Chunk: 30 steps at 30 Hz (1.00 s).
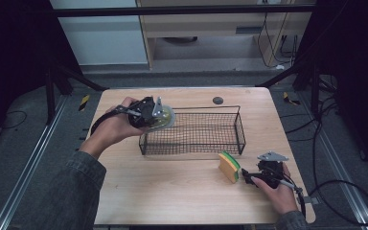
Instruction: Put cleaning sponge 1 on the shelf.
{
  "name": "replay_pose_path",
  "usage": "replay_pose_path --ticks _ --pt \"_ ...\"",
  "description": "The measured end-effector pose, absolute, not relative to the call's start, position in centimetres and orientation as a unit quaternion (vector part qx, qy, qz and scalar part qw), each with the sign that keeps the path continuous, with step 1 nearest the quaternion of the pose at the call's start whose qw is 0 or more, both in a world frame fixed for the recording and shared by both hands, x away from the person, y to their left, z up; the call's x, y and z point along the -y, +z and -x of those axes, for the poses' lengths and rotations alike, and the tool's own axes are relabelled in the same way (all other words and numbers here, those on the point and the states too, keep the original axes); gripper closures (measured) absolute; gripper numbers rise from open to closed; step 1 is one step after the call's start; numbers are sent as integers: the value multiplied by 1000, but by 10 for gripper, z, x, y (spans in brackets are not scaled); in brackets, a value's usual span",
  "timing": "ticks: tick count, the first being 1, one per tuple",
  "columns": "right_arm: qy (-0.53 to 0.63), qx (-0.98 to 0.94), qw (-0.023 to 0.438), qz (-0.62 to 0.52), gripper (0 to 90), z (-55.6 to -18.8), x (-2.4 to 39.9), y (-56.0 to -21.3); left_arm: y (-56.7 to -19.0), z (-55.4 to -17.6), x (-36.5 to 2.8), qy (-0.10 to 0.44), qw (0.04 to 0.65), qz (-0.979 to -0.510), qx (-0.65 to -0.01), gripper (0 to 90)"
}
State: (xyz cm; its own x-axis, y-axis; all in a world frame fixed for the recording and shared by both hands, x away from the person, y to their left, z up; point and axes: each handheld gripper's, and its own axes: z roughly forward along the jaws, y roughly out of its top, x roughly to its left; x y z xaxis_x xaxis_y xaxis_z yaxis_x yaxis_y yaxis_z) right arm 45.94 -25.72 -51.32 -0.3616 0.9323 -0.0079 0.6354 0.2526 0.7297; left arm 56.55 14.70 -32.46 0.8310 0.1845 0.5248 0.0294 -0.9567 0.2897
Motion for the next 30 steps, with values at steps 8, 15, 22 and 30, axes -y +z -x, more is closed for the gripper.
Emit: replay_pose_path --ticks 8,15,22,30 --pt "327 -758 229 -516 36 -460 257 -513 -342 -574 -140 271 132 -952 -50 709" --pt "326 -759 229 -516 36 -460 257 -513 -351 -581 -133 262 133 -955 -47 709" --pt "326 -759 229 -515 36 -460 257 -513 -360 -585 -128 254 128 -958 -41 709" --pt "326 -759 229 -515 36 -460 257 -513 -369 -588 -130 247 127 -960 -43 709"
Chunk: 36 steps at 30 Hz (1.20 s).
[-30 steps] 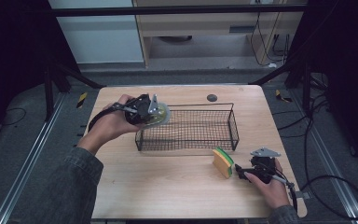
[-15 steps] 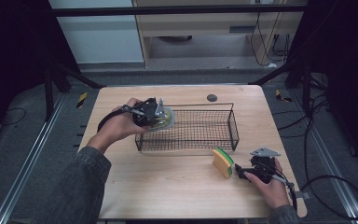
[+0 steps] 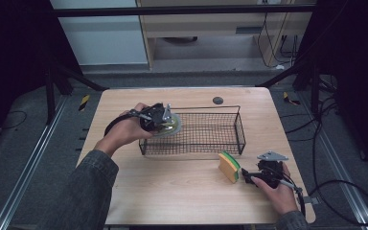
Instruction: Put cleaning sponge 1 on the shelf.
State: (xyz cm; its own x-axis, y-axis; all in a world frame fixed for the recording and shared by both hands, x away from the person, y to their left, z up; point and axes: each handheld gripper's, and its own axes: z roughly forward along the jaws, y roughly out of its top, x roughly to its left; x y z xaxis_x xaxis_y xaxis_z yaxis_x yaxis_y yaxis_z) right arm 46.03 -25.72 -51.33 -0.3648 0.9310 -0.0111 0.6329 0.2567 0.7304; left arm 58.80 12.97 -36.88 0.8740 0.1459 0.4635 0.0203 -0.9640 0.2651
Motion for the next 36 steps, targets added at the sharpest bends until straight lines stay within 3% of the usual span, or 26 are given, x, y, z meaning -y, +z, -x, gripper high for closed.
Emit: replay_pose_path --ticks 36 --pt "327 -758 228 -516 36 -460 257 -513 -405 -597 -127 218 104 -969 -51 709"
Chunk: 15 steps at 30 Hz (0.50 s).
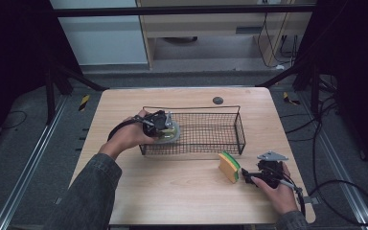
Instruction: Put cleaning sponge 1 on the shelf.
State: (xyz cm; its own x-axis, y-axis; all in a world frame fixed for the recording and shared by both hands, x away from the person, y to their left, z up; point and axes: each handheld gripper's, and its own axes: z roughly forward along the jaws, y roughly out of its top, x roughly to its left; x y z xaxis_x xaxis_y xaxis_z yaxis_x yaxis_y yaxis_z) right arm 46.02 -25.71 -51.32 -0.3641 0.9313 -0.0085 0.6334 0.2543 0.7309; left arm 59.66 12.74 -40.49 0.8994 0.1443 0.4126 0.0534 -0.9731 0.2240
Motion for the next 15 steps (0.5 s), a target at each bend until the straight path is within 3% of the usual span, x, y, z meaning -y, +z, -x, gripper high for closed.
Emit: replay_pose_path --ticks 15 --pt "327 -758 228 -516 37 -460 257 -513 -416 -605 -126 195 96 -974 -64 708"
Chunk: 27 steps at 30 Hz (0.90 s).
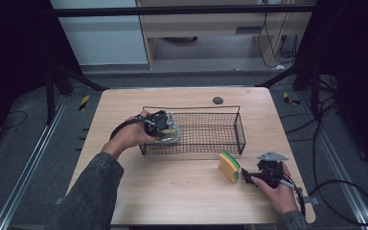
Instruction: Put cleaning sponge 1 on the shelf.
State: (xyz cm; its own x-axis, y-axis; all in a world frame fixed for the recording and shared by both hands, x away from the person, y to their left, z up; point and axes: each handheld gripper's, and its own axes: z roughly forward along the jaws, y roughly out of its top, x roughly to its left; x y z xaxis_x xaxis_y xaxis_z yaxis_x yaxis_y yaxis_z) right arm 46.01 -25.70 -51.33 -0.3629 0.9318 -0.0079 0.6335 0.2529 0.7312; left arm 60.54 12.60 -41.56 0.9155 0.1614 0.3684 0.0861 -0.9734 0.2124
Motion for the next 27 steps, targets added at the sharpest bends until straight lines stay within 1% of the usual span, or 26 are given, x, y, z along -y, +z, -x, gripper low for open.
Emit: replay_pose_path --ticks 19,24,27 --pt "327 -758 228 -516 37 -460 257 -513 -424 -610 -124 184 97 -975 -72 702" --pt "328 -758 227 -517 37 -460 257 -513 -428 -610 -126 184 100 -974 -85 690" --pt "327 -758 227 -517 37 -460 257 -513 -427 -610 -128 186 102 -973 -91 663"
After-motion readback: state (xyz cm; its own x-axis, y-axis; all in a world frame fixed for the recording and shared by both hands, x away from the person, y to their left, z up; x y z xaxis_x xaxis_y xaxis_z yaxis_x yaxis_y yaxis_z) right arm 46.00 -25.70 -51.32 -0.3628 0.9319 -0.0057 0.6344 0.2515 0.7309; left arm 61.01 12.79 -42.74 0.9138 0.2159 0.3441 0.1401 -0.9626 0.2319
